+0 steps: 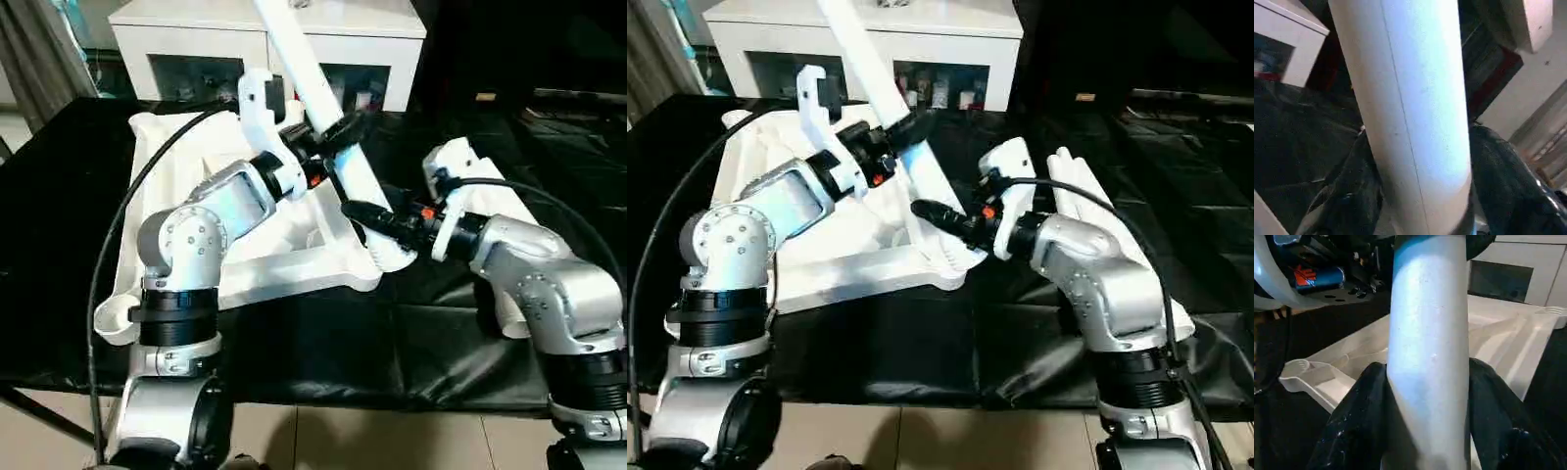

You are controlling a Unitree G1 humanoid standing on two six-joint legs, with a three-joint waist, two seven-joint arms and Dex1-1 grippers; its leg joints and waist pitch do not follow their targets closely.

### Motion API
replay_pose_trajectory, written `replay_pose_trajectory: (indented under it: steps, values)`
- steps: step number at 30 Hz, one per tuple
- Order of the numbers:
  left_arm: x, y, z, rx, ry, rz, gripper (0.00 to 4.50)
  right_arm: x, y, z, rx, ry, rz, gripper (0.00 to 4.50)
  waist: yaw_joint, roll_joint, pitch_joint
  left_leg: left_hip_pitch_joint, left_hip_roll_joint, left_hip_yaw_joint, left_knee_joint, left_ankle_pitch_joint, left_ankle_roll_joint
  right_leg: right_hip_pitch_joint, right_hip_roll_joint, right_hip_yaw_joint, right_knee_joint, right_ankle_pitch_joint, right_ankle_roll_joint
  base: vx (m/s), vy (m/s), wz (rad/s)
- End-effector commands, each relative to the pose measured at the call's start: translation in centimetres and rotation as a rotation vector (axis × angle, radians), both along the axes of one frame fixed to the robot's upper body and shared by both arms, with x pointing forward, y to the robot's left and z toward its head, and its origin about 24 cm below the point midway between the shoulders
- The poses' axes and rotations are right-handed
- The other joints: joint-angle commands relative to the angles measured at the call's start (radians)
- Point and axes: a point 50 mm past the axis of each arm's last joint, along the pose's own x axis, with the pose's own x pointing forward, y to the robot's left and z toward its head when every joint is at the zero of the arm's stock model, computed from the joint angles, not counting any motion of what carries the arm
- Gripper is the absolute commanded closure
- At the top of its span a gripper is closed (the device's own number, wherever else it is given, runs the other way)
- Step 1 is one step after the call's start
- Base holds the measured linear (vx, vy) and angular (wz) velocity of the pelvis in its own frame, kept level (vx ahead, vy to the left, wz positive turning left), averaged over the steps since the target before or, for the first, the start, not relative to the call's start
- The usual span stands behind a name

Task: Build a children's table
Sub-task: Pick table leg

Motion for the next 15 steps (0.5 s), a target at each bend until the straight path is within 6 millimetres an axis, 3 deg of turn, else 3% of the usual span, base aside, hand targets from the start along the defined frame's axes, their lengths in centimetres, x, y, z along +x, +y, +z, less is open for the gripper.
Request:
replay_pose_trajectory:
  steps: [1,4,7,14,15]
  values:
    - [-0.21,-0.58,0.01,0.002,-0.003,-0.019,2.05,0.15,0.25,0.26,-0.012,-0.021,-0.005,2.62,-0.004,-0.003,-0.072,0.025,0.032,-0.011,-0.073,-0.114,0.014,0.051,-0.027,0.017,-0.065,0.002,-0.231,0.000,0.000,0.00]
    - [-0.12,-0.37,0.57,-0.081,0.004,-0.023,2.28,0.22,0.30,0.24,-0.017,-0.028,-0.009,2.62,-0.004,-0.003,-0.072,0.025,0.032,-0.010,-0.073,-0.121,0.014,0.051,-0.027,0.016,-0.066,0.004,-0.240,0.000,0.000,0.00]
    - [-0.03,-0.15,0.58,-0.050,-0.013,-0.006,2.54,0.23,0.37,0.19,-0.020,-0.032,-0.011,2.62,-0.004,-0.004,-0.072,0.025,0.032,-0.010,-0.073,-0.129,0.017,0.051,-0.027,0.017,-0.067,-0.006,-0.237,0.000,0.000,0.00]
    - [-0.55,-0.36,0.96,-0.076,-0.042,-0.055,2.62,0.10,0.85,0.06,-0.033,-0.065,0.008,2.62,-0.004,-0.005,-0.072,0.025,0.032,-0.010,-0.073,-0.126,0.015,0.050,-0.027,0.017,-0.066,-0.003,-0.232,0.000,0.000,0.00]
    - [-0.63,-0.40,1.00,-0.076,-0.046,-0.063,2.63,0.07,0.89,0.03,-0.031,-0.063,0.012,2.27,-0.003,-0.003,-0.071,0.026,0.032,-0.010,-0.074,-0.127,0.016,0.050,-0.028,0.017,-0.066,-0.007,-0.234,0.000,0.000,0.00]
